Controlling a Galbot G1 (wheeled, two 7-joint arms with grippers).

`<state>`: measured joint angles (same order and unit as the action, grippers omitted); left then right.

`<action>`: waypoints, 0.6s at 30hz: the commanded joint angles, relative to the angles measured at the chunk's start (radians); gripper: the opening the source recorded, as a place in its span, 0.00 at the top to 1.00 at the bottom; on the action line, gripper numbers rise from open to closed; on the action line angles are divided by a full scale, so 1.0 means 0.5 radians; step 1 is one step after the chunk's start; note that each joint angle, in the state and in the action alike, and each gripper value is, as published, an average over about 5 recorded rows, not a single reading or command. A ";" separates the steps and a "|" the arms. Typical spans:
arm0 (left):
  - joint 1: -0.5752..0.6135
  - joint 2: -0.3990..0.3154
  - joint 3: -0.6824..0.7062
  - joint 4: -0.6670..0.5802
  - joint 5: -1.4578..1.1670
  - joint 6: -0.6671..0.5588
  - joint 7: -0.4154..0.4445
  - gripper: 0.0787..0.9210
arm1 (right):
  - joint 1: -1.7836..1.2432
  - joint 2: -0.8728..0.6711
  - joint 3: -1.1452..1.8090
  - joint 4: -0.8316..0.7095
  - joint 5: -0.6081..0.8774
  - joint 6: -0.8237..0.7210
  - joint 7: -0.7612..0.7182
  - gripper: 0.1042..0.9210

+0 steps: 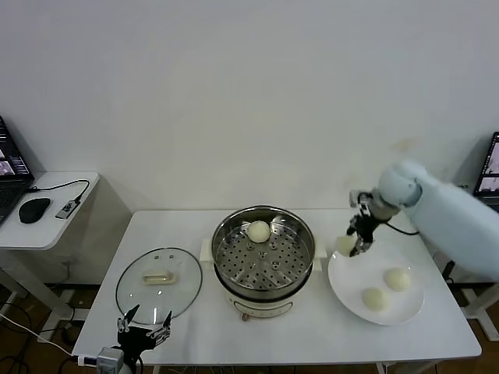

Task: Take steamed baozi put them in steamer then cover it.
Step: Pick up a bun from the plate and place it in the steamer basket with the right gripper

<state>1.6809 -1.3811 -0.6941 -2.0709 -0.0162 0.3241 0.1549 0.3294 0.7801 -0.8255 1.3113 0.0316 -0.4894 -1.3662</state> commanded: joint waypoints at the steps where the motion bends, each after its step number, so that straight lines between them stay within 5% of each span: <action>1: -0.003 -0.003 -0.006 -0.037 0.011 0.061 -0.014 0.12 | 0.692 0.193 -0.484 0.040 0.440 -0.135 -0.021 0.41; 7: 0.001 -0.005 -0.039 -0.072 0.007 0.088 -0.022 0.12 | 0.698 0.568 -0.535 -0.090 0.693 -0.274 -0.003 0.41; 18: 0.010 -0.034 -0.066 -0.140 -0.014 0.109 -0.032 0.12 | 0.494 1.075 -0.610 -0.302 0.683 -0.327 0.035 0.41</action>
<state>1.6857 -1.3973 -0.7248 -2.1290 -0.0232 0.3726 0.1404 0.5476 1.1688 -1.0780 1.2022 0.3033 -0.6286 -1.3469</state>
